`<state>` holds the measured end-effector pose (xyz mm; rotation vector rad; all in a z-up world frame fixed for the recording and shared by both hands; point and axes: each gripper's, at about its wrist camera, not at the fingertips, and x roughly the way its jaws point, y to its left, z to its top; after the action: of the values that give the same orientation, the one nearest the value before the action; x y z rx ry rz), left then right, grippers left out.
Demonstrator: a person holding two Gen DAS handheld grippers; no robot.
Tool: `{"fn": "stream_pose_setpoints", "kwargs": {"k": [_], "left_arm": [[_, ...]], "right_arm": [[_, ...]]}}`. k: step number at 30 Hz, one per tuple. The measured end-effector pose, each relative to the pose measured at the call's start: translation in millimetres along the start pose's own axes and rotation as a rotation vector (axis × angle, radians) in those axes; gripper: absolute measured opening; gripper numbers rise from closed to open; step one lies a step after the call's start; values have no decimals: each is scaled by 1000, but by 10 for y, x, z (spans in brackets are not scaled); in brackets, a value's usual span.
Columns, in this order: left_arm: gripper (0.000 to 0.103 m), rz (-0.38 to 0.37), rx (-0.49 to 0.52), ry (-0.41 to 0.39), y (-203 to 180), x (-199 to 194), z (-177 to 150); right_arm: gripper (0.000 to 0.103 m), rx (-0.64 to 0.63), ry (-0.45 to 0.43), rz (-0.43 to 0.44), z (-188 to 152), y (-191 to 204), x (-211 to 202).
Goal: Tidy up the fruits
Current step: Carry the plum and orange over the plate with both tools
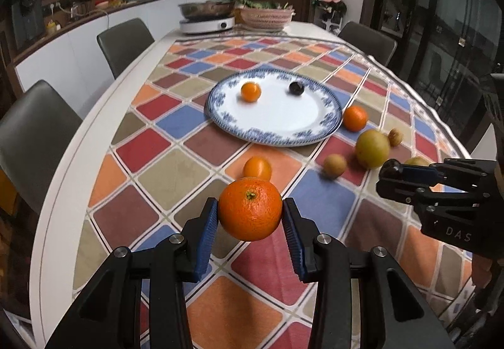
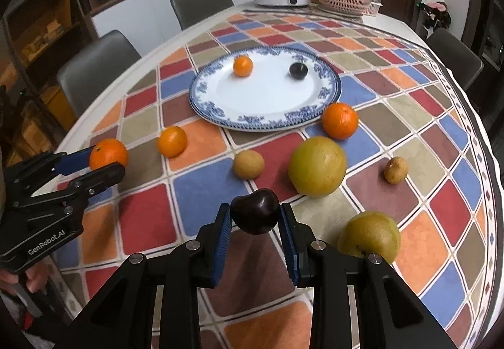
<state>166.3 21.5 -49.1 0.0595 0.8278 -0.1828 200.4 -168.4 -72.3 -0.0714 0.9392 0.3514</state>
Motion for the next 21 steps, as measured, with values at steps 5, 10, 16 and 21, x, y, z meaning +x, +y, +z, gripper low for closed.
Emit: {"fn": "stream_pose_setpoints", "kwargs": {"k": [5,10,16,21], "left_arm": [[41,-13,20,-49,-64,-181,110],[41,-22,42,-93,-126,-315,235],[41,-38,54,-129,-163,-378,413],[41,-48,66,-162,-188,-399,599]], "right_arm": [[32,-3,-51,14,77,5,-200],[32,-14,-101,18,175,6,-369],[32,-28,-148,25,321,-15,-502],[32,-34,-180,38,489,-44,-570]]}}
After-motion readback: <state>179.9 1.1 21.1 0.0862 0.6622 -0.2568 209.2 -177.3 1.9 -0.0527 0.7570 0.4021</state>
